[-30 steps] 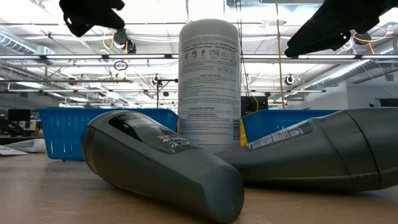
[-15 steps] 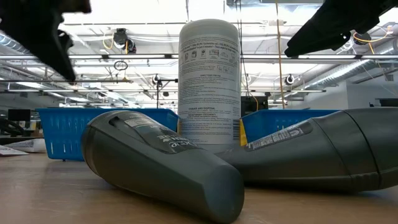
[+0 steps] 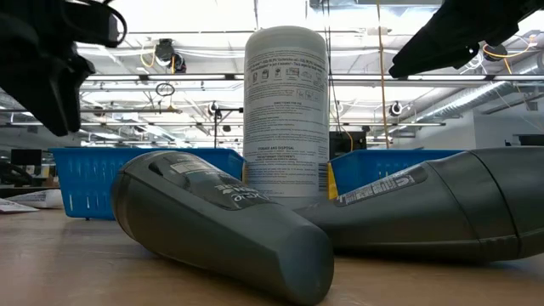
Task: Pick & Place Travel size toiletries
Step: Put the toothpaste into the right blue bin
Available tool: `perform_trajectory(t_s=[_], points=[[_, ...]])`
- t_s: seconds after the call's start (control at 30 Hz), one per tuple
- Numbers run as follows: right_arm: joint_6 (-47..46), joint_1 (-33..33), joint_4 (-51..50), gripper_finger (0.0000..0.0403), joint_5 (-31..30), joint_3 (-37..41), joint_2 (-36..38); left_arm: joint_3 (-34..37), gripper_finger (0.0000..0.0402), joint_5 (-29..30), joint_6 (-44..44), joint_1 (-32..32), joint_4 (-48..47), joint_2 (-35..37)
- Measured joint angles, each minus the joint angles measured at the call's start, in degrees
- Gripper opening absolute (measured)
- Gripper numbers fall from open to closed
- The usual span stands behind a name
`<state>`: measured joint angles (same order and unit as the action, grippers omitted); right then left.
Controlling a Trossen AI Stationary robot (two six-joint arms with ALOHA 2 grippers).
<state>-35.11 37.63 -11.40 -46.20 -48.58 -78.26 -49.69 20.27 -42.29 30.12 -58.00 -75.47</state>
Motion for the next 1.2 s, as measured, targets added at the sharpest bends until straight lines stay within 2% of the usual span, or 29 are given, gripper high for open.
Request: perform_trajectory(t_s=[0.17,0.4,0.7,0.97,1.2], points=[[0.00,0.00,0.00,0.0148,0.01,0.00,0.00,0.00,0.0163,-3.48,6.68,-4.56,-0.02,0.01],[0.22,0.00,-0.02,0.0148,0.31,0.00,0.00,0.93,0.0163,-8.67,11.64,-9.91,1.99,0.03],[0.90,0.00,-0.02,0.0144,1.49,0.00,0.00,7.78,0.0163,-11.78,14.08,-12.14,9.82,0.03],[0.90,0.00,-0.01,0.0145,1.49,0.00,0.00,12.26,0.0163,-12.32,15.32,-12.17,12.79,0.03],[1.49,0.00,-0.02,0.0145,1.49,0.00,0.00,15.86,0.0163,-12.49,16.71,-12.40,19.96,0.03]])
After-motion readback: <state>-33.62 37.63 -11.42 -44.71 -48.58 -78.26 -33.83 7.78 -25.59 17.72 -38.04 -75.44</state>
